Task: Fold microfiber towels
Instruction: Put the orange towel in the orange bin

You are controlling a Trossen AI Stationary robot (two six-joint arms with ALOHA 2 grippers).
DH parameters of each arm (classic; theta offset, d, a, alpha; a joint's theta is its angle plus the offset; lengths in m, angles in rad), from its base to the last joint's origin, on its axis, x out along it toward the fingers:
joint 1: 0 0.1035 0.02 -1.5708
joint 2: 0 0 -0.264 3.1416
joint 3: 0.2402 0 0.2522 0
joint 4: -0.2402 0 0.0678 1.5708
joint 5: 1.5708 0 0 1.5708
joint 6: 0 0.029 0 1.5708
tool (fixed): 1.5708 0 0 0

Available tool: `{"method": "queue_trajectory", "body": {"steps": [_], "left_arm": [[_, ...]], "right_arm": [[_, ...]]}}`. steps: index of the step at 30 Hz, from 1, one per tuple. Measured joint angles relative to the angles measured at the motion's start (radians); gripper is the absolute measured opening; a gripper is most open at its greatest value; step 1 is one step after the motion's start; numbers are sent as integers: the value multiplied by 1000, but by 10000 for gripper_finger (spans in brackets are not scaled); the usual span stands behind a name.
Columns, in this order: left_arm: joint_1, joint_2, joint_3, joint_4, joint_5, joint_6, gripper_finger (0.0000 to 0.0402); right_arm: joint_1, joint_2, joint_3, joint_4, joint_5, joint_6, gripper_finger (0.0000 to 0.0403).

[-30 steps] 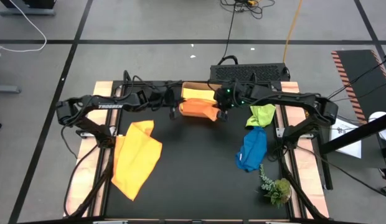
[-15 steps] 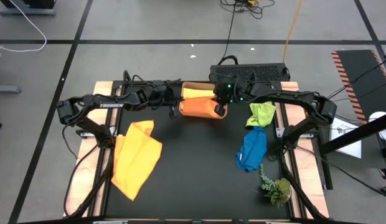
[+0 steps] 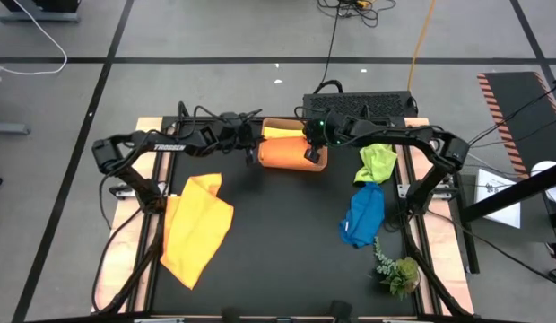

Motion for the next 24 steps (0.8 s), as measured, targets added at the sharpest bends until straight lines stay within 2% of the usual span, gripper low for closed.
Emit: {"method": "queue_trajectory", "body": {"steps": [10,15,19,24], "left_arm": [[44,144,0,189,3,30,7],[55,168,-2,242,-28,62,36],[56,157,-2,252,-41,77,68],[61,141,-2,269,-54,81,95]], "right_arm": [[-19,38,0,-5,12,-12,0],[-30,76,-4,22,42,-14,8],[-42,85,-4,56,77,-13,28],[-50,86,-2,98,71,-27,60]]}}
